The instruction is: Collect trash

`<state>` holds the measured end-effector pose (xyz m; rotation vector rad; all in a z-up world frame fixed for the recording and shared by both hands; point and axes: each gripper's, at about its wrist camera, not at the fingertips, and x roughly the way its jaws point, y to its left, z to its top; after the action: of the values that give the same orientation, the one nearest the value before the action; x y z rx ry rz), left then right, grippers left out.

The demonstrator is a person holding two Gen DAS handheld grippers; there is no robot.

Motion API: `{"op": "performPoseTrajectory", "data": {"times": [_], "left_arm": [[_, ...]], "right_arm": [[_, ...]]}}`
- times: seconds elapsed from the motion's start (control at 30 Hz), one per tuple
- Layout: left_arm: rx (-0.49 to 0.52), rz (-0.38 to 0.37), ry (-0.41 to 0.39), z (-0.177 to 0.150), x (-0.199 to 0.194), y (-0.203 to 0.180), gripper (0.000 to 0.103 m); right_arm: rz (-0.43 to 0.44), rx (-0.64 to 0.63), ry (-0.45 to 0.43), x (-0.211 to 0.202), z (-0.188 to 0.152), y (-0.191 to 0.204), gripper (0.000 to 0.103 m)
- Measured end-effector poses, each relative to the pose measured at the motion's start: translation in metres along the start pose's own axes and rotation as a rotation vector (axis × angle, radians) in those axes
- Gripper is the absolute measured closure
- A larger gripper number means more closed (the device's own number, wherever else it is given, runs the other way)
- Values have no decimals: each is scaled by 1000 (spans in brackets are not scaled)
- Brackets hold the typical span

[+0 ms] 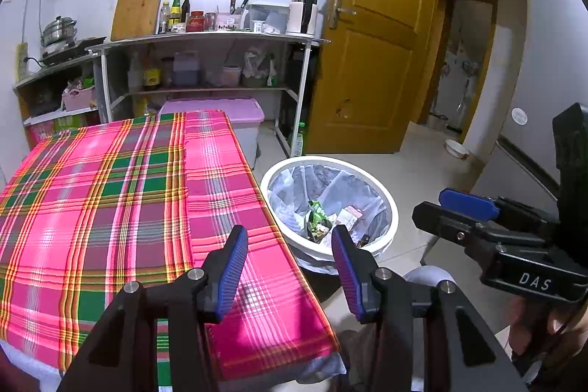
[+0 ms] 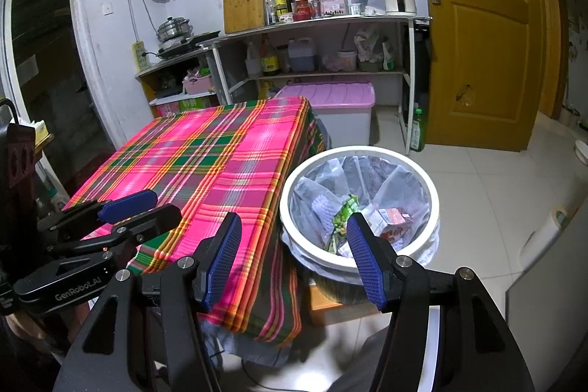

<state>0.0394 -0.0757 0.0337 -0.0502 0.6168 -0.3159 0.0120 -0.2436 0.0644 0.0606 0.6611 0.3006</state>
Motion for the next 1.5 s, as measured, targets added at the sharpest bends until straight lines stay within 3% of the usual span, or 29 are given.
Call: {"op": "performPoseTrajectory", "data": {"times": [1.5], "left_arm": [[-6,23,9,-3,-3,8,56]], "right_arm": [[1,12,18,7,-5,1,43]]}}
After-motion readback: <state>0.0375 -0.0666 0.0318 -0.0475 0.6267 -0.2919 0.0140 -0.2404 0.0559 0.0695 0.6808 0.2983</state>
